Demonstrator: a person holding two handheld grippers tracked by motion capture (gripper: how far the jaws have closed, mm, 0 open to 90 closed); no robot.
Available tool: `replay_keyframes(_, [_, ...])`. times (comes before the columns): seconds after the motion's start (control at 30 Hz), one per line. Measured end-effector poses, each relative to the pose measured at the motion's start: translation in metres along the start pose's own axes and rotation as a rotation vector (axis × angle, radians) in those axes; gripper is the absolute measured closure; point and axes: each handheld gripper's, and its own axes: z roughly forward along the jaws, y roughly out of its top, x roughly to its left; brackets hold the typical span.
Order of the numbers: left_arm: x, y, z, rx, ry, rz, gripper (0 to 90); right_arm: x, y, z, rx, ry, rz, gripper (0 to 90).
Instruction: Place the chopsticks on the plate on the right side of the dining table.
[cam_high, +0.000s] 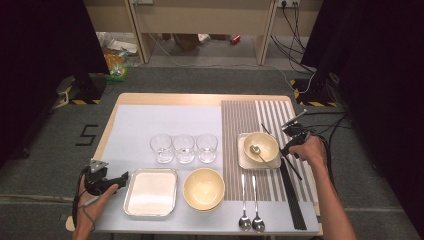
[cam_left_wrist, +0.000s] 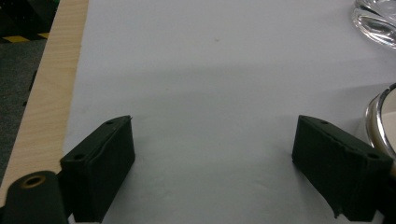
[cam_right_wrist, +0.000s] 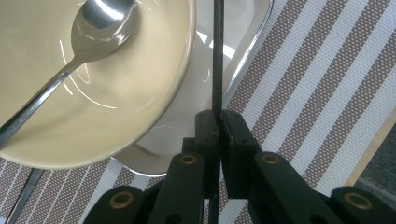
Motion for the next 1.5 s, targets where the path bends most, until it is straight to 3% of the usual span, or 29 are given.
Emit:
replay_keyframes(0.37, [0.000,0.000,0.000,0.000,0.000,0.000,12.3,0.004,0.005,0.008,0.010,-0.002,-0.010,86.2])
replay_keyframes(0.4, [0.000,0.000,0.000,0.000,0.000,0.000,12.3,0.003,0.005,0.009,0.003,0.001,-0.029,86.2])
replay_keyframes(1.0, [0.000,0.000,0.000,0.000,0.000,0.000,12.3,0.006,0.006,0.015,0.007,0.002,-0.024,85.5])
replay_keyframes(1.33, [0.000,0.000,0.000,0.002,-0.003,0.000,12.3,0.002,0.000,0.008,-0.035,0.002,-0.027,78.2])
replay_keyframes(1.5, [0.000,0.000,0.000,0.000,0.000,0.000,12.3,0.006,-0.011,0.002,-0.028,-0.009,-0.036,74.8])
